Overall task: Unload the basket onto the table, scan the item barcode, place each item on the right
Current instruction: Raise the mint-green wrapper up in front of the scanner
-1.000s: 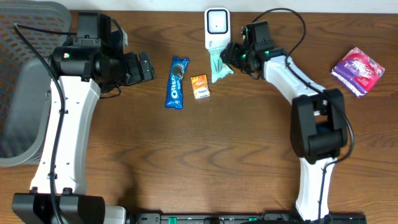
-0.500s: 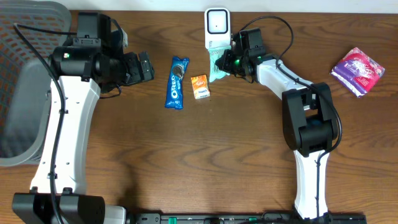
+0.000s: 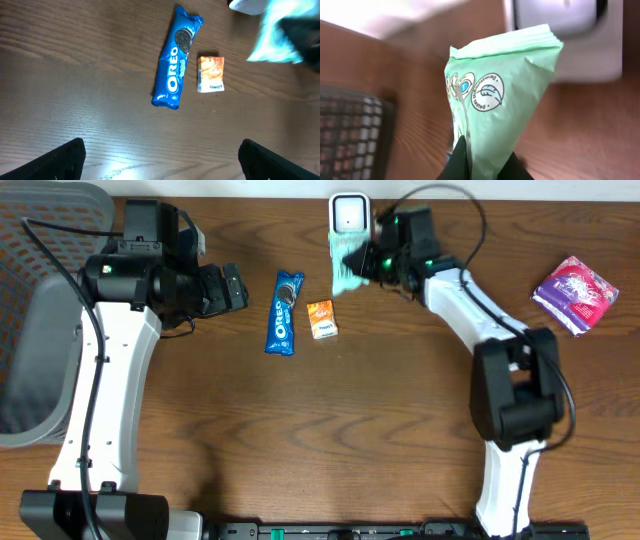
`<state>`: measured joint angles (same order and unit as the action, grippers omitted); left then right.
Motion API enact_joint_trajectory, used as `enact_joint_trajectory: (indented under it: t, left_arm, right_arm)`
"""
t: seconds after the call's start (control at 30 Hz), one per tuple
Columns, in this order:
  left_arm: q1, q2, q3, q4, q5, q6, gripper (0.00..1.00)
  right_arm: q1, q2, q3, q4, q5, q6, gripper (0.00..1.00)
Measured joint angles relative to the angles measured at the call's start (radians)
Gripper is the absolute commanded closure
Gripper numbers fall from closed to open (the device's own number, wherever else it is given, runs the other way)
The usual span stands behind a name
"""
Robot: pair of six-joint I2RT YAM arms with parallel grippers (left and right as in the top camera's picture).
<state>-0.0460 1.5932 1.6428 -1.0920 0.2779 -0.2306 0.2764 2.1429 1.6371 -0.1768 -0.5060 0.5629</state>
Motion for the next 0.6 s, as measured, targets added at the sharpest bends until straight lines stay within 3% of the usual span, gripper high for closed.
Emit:
enact_joint_trajectory:
  t: [0.23, 0.43, 0.6]
  left_arm:
    - [0.0, 0.0, 0.0, 0.0, 0.0, 0.0, 0.02]
    - [0.0, 0.0, 0.0, 0.0, 0.0, 0.0, 0.02]
    - [0.0, 0.0, 0.0, 0.0, 0.0, 0.0, 0.02]
  right_arm:
    - [0.0, 0.0, 0.002, 0.218, 0.06, 0.024, 0.99]
    - [0.0, 0.061, 0.002, 0.416, 0.1, 0.142, 0.99]
    - [-0.01, 0.122, 0.005, 0.456, 0.089, 0.224, 0.99]
